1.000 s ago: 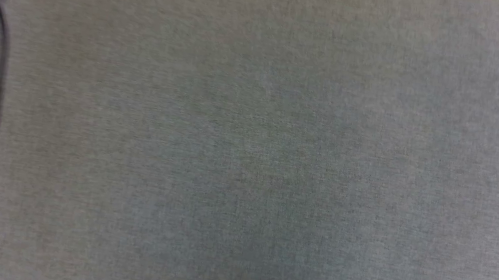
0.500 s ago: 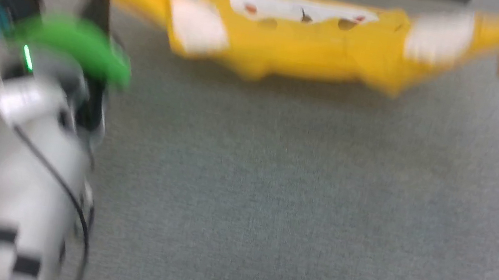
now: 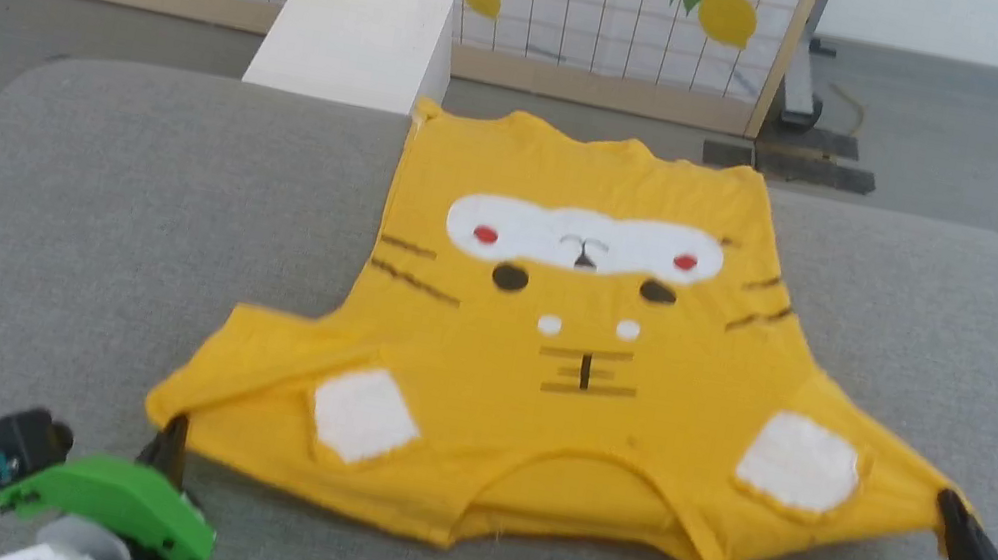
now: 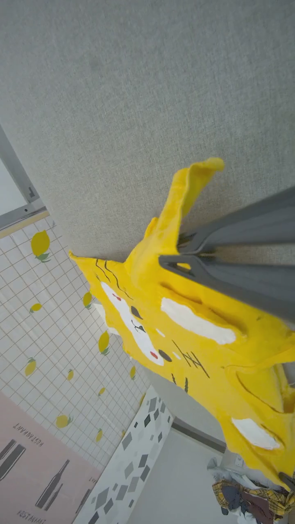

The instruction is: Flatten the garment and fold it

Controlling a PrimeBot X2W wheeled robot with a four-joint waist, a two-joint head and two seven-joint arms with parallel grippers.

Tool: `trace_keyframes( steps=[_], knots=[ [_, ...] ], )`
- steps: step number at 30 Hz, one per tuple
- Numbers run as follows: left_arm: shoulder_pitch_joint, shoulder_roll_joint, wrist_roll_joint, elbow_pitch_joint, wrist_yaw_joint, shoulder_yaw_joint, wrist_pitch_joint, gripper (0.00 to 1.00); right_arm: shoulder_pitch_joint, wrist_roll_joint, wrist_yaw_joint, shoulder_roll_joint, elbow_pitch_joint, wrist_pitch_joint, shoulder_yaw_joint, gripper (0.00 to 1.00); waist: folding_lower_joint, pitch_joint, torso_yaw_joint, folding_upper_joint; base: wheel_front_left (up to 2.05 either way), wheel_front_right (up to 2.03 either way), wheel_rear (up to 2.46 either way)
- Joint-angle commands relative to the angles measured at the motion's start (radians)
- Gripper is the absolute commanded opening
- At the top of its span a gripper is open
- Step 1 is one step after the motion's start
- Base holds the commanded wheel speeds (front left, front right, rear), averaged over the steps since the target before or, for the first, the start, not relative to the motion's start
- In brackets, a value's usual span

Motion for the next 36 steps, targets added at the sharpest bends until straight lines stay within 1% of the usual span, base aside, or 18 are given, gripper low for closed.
trace_keyframes(
  steps=[1,4,7,11,12,14,15,19,20,22,24,27,29,31,32,33,36],
  knots=[
    [0.046,0.010,-0.003,-0.039,0.023,0.008,0.021,0.00,0.035,-0.012,0.004,0.003,-0.037,0.017,-0.010,0.00,0.0002,-0.023,-0.007,-0.0001,0.00,0.00,0.00],
    [0.124,0.027,-0.002,-0.108,0.055,0.005,0.078,0.00,0.103,-0.038,0.004,0.006,-0.104,0.065,-0.021,0.00,0.0002,-0.032,-0.010,-0.0001,0.00,0.00,0.00],
    [0.191,0.068,0.039,-0.163,0.098,-0.020,0.150,0.00,0.157,-0.109,0.004,-0.008,-0.179,0.134,-0.012,0.00,0.0002,-0.028,-0.016,-0.0001,0.00,0.00,0.00],
    [0.211,0.150,0.166,-0.173,0.133,-0.118,0.251,0.00,0.180,-0.230,0.004,-0.081,-0.247,0.227,0.064,0.00,0.0002,-0.014,-0.020,-0.0001,0.00,0.00,0.00],
    [0.205,0.162,0.189,-0.172,0.137,-0.138,0.269,0.00,0.179,-0.266,0.004,-0.110,-0.253,0.251,0.092,0.00,0.0002,-0.009,-0.020,-0.0001,0.00,0.00,0.00],
    [0.186,0.187,0.240,-0.163,0.145,-0.180,0.307,0.00,0.165,-0.299,0.004,-0.141,-0.247,0.312,0.152,0.00,0.0002,0.000,-0.022,-0.0001,0.00,0.00,0.00],
    [0.175,0.193,0.258,-0.158,0.147,-0.197,0.322,0.00,0.151,-0.325,0.004,-0.170,-0.244,0.339,0.193,0.00,0.0002,0.008,-0.023,-0.0001,0.00,0.00,0.00],
    [0.144,0.183,0.267,-0.137,0.145,-0.223,0.340,0.00,0.083,-0.359,0.004,-0.242,-0.186,0.419,0.338,0.00,0.0002,0.039,-0.025,-0.0001,0.00,0.00,0.00],
    [0.139,0.179,0.265,-0.134,0.147,-0.223,0.338,0.00,0.069,-0.351,0.004,-0.241,-0.163,0.435,0.355,0.00,0.0002,0.044,-0.025,-0.0001,0.00,0.00,0.00],
    [0.132,0.170,0.260,-0.126,0.148,-0.222,0.333,0.00,0.042,-0.360,0.004,-0.265,-0.105,0.478,0.407,0.00,0.0002,0.056,-0.022,-0.0001,0.00,0.00,0.00],
    [0.125,0.161,0.252,-0.120,0.148,-0.221,0.327,0.00,0.022,-0.350,0.004,-0.267,-0.036,0.512,0.436,0.00,0.0002,0.065,-0.016,-0.0001,0.00,0.00,0.00],
    [0.119,0.154,0.244,-0.111,0.144,-0.223,0.324,0.00,0.010,-0.341,0.004,-0.270,0.038,0.537,0.465,0.00,0.0002,0.072,-0.008,-0.0001,0.00,0.00,0.00],
    [0.116,0.152,0.240,-0.108,0.144,-0.222,0.319,0.00,0.008,-0.336,0.004,-0.274,0.073,0.545,0.478,0.00,0.0002,0.073,-0.006,-0.0001,0.00,0.00,0.00],
    [0.117,0.151,0.236,-0.107,0.144,-0.220,0.317,0.00,0.010,-0.324,0.004,-0.270,0.091,0.537,0.469,0.00,0.0002,0.071,-0.005,-0.0001,0.00,0.00,0.00],
    [0.117,0.151,0.234,-0.107,0.145,-0.219,0.316,0.00,0.012,-0.315,0.004,-0.267,0.091,0.525,0.461,0.47,0.0002,0.070,-0.006,-0.0001,0.00,0.00,0.00],
    [0.118,0.151,0.232,-0.107,0.146,-0.217,0.315,0.00,0.015,-0.305,0.004,-0.265,0.087,0.516,0.451,1.00,0.0002,0.067,-0.008,-0.0001,0.00,0.00,0.00],
    [0.124,0.153,0.227,-0.112,0.153,-0.207,0.307,0.00,0.038,-0.259,0.004,-0.250,0.039,0.490,0.391,1.00,0.0002,0.055,-0.014,-0.0001,0.00,0.00,0.00]
  ],
)
